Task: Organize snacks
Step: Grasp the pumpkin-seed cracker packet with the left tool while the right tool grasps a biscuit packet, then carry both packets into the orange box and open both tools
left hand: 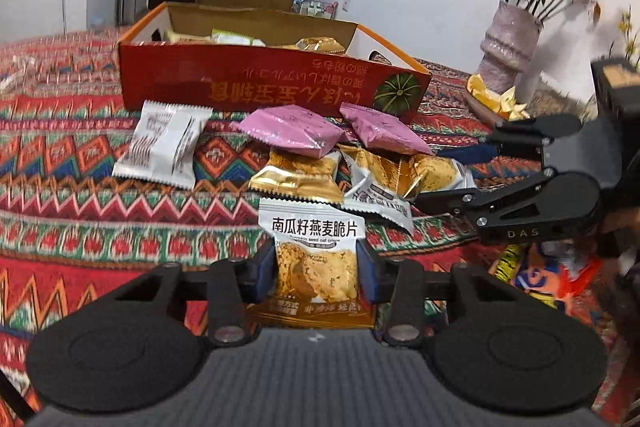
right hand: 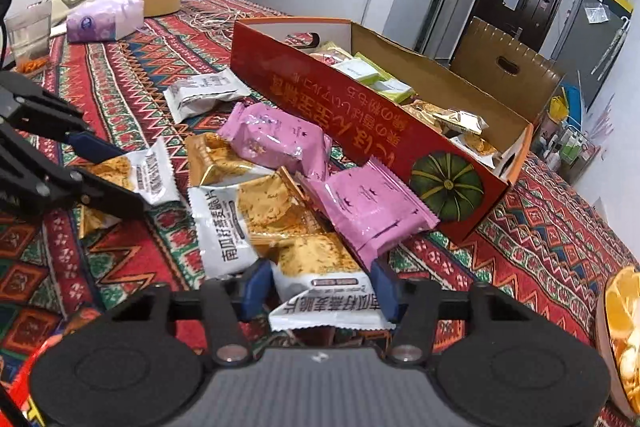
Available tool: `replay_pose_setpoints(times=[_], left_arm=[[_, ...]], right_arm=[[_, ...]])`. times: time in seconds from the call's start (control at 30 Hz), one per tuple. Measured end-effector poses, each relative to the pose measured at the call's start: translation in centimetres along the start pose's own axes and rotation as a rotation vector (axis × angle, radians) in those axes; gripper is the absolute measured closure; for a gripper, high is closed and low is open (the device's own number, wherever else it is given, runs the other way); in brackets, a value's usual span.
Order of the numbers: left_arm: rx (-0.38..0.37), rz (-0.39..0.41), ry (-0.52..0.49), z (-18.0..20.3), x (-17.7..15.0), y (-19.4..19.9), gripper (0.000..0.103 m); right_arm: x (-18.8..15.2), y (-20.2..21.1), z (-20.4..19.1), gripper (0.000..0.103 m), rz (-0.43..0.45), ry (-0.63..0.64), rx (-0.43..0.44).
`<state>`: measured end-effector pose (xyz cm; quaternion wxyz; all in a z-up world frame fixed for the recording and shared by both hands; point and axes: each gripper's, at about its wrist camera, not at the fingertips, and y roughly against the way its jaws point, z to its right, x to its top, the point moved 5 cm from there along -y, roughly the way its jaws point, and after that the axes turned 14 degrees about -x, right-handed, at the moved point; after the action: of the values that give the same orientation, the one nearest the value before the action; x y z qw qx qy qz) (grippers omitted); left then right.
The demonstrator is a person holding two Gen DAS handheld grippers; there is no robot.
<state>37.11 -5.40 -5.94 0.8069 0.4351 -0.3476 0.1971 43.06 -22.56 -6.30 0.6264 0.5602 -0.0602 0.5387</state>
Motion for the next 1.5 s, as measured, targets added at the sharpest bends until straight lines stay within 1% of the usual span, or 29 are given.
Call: replay_pose_setpoints(times=[0.07,0.17,0.27,0.4,0.47,0.57,0.7,0.8,0.9,1.03,1.13,1.23,1.3,1.4,1.5], left_arm=[[-0.003,0.004,0.015,-0.1,-0.3,0.8,0.062],[0.006,0.018,0.03,0.0,-0.7,2.3,0.062],[0.014,0.046,0.032,0.5,-1.1,4.5,0.062],[0.025,0.092,0.036,1.7,-1.9,7.8,0.062],[0.031,0.111,0.038,2.3,-2.6,9.3,0.062],[0.038,0.127,0.039,3.5,-3.8,11.4,0.062],[0.039,0.136,0.026,5.0,-5.4,13.5,0.062],[0.04,0.142,0.018,5.9,-6.2,14.6,0.062],[0.04,0.147,0.007,6.6,-6.6,15.2,0.062],[0.033,0.154,-0.002,7.0,-6.7,15.5,0.062],[0.027,0.148,-0.004,7.0,-6.5,15.1,0.062],[0.03,0.138,-0.006,6.7,-6.0,14.3,0.062],[0.008,0.136,0.001,6.4,-4.8,13.8,0.062],[-0.063,0.148,0.019,5.8,-1.8,12.9,0.062],[-0.075,0.175,-0.006,5.0,2.9,11.2,0.062]], right_arm=[[-0.5,0.7,0.2,0.057,-0.012,-0.043,-0.005],[-1.3,2.7,0.4,0.064,-0.034,-0.101,-0.041],[-2.0,5.2,0.7,0.065,-0.024,-0.162,-0.075],[-3.0,9.5,1.2,0.065,0.017,-0.292,-0.091],[-3.6,11.9,0.6,0.065,0.052,-0.344,-0.096],[-4.5,15.6,-1.4,0.065,0.103,-0.383,-0.119],[-6.2,19.1,-3.9,0.065,0.135,-0.435,-0.114],[-7.6,20.7,-5.4,0.065,0.139,-0.483,-0.1],[-8.9,21.6,-6.1,0.065,0.131,-0.523,-0.094],[-9.5,22.1,-6.3,0.065,0.124,-0.524,-0.107],[-9.3,22.0,-6.1,0.065,0.132,-0.53,-0.108],[-8.7,21.5,-5.8,0.065,0.141,-0.534,-0.107],[-8.2,20.9,-5.1,0.065,0.144,-0.532,-0.112],[-6.4,19.8,-3.4,0.065,0.161,-0.514,-0.124],[-3.6,18.1,-1.2,0.065,0.188,-0.464,-0.152]])
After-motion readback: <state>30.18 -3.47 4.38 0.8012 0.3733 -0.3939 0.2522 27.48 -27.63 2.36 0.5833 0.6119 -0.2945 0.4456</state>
